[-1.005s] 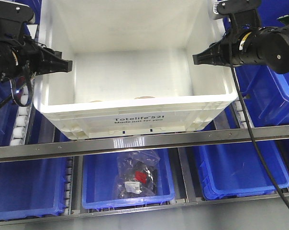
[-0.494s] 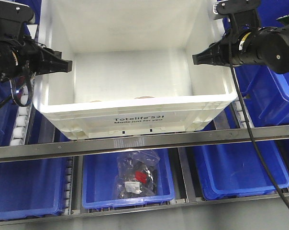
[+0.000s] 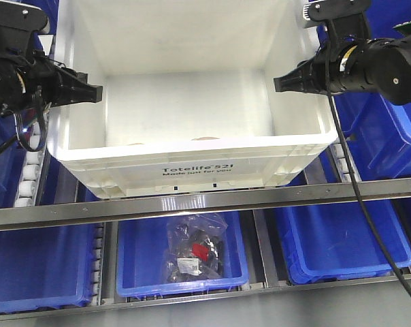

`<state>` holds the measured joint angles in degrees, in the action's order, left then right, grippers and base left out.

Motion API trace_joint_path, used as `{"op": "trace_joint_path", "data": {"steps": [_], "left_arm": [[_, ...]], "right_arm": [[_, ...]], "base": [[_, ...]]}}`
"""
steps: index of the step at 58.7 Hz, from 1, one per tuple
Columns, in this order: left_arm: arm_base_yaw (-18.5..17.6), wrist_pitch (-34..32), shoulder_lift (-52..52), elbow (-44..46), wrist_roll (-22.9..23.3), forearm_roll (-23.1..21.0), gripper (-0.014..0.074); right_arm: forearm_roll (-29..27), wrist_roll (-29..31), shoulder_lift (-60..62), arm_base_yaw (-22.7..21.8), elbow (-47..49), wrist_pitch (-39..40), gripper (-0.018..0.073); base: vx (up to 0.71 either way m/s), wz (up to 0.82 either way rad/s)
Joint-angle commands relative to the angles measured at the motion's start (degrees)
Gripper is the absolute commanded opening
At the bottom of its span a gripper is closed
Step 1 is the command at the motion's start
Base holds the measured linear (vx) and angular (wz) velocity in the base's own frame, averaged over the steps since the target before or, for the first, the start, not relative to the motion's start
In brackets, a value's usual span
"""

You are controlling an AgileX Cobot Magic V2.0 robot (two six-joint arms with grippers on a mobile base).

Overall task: Place moving items into box and shelve
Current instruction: 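Push the tote with both grippers forward onto the shelf rollers, then open both grippers and release the tote rims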

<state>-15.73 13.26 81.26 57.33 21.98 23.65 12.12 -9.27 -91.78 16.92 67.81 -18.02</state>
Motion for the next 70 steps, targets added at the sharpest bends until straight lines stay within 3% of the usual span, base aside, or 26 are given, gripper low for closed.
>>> {"op": "trace_joint_path", "data": {"steps": [1, 13, 28, 35, 70], "left_arm": [[-1.42, -11.84, -2.72, 2.68, -1.85, 2.07, 0.0039], [-1.42, -11.95, -2.72, 2.68, -1.85, 2.07, 0.0156], [-1.42, -11.95, -2.72, 2.68, -1.85, 2.07, 0.0421], [-1.42, -11.95, -2.72, 2.68, -1.85, 2.07, 0.0512], [-1.42, -15.95, -3.47, 2.84, -1.49, 2.07, 0.0531]], "right_arm": [[1.23, 1.87, 2.67, 0.80, 2.69, 10.19, 0.0034], [1.25, 2.61, 2.67, 0.80, 2.69, 10.60, 0.0152], [1.05, 2.69, 2.67, 0.80, 2.69, 10.65, 0.0414], [1.05, 2.33, 2.67, 0.80, 2.69, 10.82, 0.0483], [1.11, 2.28, 5.59, 0.80, 2.69, 12.68, 0.0488]], "base": [[0.00, 0.00], [0.00, 0.00], [0.00, 0.00], [0.00, 0.00], [0.00, 0.00]]}}
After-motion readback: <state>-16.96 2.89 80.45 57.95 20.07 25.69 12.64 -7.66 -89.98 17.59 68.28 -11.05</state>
